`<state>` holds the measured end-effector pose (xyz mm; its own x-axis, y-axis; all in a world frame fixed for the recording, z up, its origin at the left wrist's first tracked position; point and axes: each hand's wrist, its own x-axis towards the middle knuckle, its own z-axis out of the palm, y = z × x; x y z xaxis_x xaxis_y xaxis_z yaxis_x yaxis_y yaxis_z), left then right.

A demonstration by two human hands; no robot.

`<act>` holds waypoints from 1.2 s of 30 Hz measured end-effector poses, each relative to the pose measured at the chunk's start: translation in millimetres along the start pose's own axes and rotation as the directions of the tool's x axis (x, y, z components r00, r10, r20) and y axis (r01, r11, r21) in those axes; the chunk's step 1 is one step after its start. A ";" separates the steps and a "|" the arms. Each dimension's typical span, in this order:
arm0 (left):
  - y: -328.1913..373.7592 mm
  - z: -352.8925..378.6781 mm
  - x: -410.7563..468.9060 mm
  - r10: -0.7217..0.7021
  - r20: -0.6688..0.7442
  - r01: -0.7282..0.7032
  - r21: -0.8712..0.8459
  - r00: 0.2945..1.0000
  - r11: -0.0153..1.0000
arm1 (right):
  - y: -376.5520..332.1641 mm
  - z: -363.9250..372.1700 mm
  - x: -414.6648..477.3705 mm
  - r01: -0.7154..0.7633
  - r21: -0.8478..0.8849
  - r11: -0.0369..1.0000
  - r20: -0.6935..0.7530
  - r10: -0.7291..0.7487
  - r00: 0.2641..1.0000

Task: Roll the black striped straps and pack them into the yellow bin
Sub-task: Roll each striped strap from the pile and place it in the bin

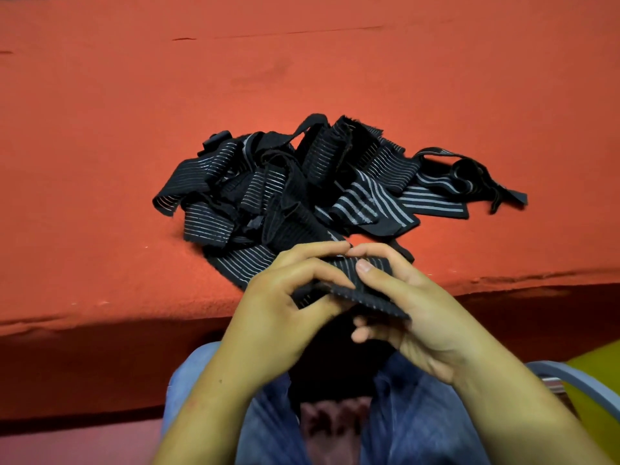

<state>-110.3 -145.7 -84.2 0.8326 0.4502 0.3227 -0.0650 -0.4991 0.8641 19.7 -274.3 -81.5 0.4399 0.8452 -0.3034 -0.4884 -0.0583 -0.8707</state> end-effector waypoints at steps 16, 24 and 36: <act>-2.0 11.5 5.2 -0.268 -0.207 0.235 -0.172 0.941 0.957 | -2.2 5.5 -4.2 -0.030 0.103 0.994 0.056 0.025 0.998; 3.8 10.8 7.9 -0.322 -0.212 0.243 -0.328 0.923 0.913 | 4.6 -0.8 -3.5 0.128 -0.064 0.990 0.075 -0.123 0.990; 0.6 14.9 4.4 -0.455 -0.129 0.340 -0.496 0.881 0.799 | 1.3 4.8 -6.3 0.143 -0.064 0.988 0.030 -0.142 0.989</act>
<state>-98.4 -155.0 -88.0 0.6922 0.7192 -0.0591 -0.0417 0.1216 0.9917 12.7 -277.2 -78.8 0.4820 0.8604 -0.1654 -0.3712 0.0295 -0.9281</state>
